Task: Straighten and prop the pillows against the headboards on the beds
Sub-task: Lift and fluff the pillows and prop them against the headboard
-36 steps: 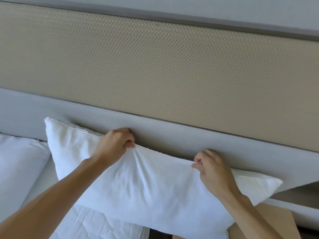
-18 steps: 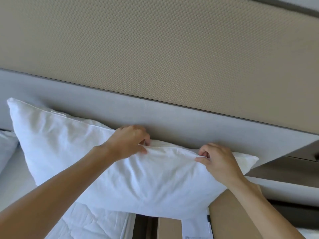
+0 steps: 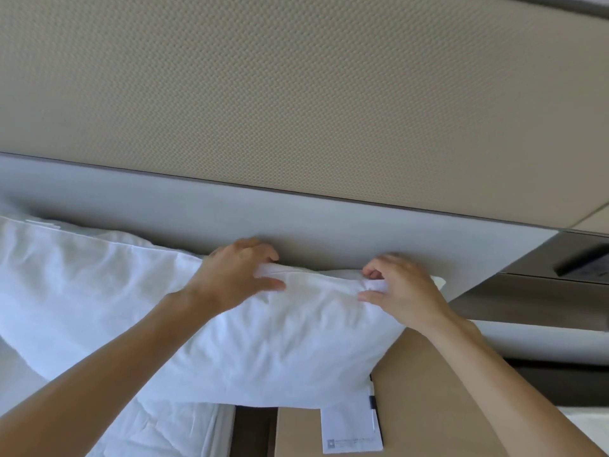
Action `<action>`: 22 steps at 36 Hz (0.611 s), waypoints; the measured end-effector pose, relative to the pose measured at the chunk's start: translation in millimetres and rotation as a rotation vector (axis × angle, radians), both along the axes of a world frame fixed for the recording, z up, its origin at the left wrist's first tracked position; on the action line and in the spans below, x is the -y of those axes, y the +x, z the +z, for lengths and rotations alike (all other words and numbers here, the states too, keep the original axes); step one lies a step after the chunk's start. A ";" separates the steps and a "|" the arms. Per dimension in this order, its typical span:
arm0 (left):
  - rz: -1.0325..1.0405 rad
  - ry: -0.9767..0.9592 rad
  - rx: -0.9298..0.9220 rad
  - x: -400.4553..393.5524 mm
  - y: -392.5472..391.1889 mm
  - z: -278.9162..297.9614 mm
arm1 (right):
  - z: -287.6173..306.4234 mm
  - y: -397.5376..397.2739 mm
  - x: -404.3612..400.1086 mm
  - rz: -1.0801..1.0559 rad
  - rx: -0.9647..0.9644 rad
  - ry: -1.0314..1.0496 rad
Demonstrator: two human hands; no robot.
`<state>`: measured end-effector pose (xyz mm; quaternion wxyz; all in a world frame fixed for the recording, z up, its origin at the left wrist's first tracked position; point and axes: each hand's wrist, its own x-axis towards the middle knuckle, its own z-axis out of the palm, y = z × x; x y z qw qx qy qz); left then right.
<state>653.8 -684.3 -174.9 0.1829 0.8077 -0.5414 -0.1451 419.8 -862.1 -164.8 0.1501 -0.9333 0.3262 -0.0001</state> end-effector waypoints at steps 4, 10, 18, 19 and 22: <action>-0.067 0.126 0.085 24.2 -27.9 1.5 | -0.4 -22.4 12.9 0.044 -0.035 -0.110; 0.142 -0.018 0.176 38.9 -45.7 5.3 | 5.2 -29.9 27.1 0.055 0.067 -0.146; 0.124 -0.048 -0.019 51.8 -49.7 8.9 | 4.1 -53.4 45.0 -0.057 0.199 -0.013; 0.103 -0.058 -0.081 55.1 -53.2 11.3 | 1.9 -59.8 50.8 -0.076 0.197 0.035; 0.030 -0.030 -0.230 66.6 -72.8 15.8 | -7.7 -80.3 63.3 -0.095 0.192 0.156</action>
